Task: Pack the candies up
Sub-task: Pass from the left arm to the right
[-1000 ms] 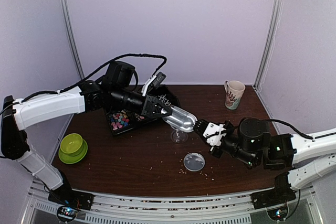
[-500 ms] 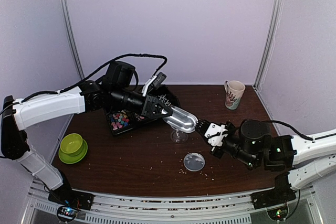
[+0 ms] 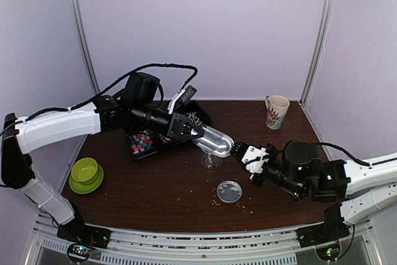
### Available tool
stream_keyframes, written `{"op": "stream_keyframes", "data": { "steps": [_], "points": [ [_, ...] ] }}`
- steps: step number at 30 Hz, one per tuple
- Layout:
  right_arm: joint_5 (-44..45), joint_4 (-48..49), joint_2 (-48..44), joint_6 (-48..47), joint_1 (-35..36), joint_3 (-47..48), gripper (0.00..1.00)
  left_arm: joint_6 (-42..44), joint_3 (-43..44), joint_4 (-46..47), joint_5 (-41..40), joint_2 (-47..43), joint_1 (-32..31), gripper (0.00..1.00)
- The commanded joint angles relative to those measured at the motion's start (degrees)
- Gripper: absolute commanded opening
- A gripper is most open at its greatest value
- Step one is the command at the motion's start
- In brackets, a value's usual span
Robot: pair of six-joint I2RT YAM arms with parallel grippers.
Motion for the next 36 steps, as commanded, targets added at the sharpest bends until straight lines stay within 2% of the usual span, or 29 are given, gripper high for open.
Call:
{"op": "stream_keyframes", "data": {
  "steps": [1, 12, 19, 21, 23, 30, 34, 36],
  "points": [
    [-0.46, 1.73, 0.71, 0.41, 0.30, 0.63, 0.16, -0.65, -0.54, 3.88, 1.76, 0.33, 0.02, 0.00],
    [-1.64, 2.19, 1.20, 0.85, 0.38, 1.07, 0.13, -1.04, -1.16, 4.85, 2.38, 0.70, 0.02, 0.00],
    [-2.58, 2.30, -0.04, 0.90, 0.43, 0.74, 0.00, -1.25, -1.59, 5.09, 2.33, 1.14, 0.01, 0.00],
    [-2.92, 2.16, -0.33, 0.95, 0.37, 0.57, 0.00, -1.32, -1.60, 5.07, 2.27, 1.15, 0.02, 0.00],
    [-3.29, 1.69, -0.49, 1.09, 0.42, 0.81, 0.00, -1.30, -1.60, 5.02, 2.07, 1.25, -0.01, 0.06],
    [-2.36, -0.31, -0.70, 3.85, 0.43, 1.25, 0.00, -0.42, -0.75, 3.41, 0.53, 0.39, 0.58, 0.39],
    [-0.96, -3.61, -0.82, 5.91, 0.39, 2.41, 0.02, 0.42, -0.55, 1.52, -1.74, -1.82, 1.99, 0.48],
    [-0.98, -4.40, -1.22, 6.89, 0.35, 2.63, 0.01, 0.69, -0.62, 0.75, -2.86, -2.36, 2.49, 0.49]
  ]
}}
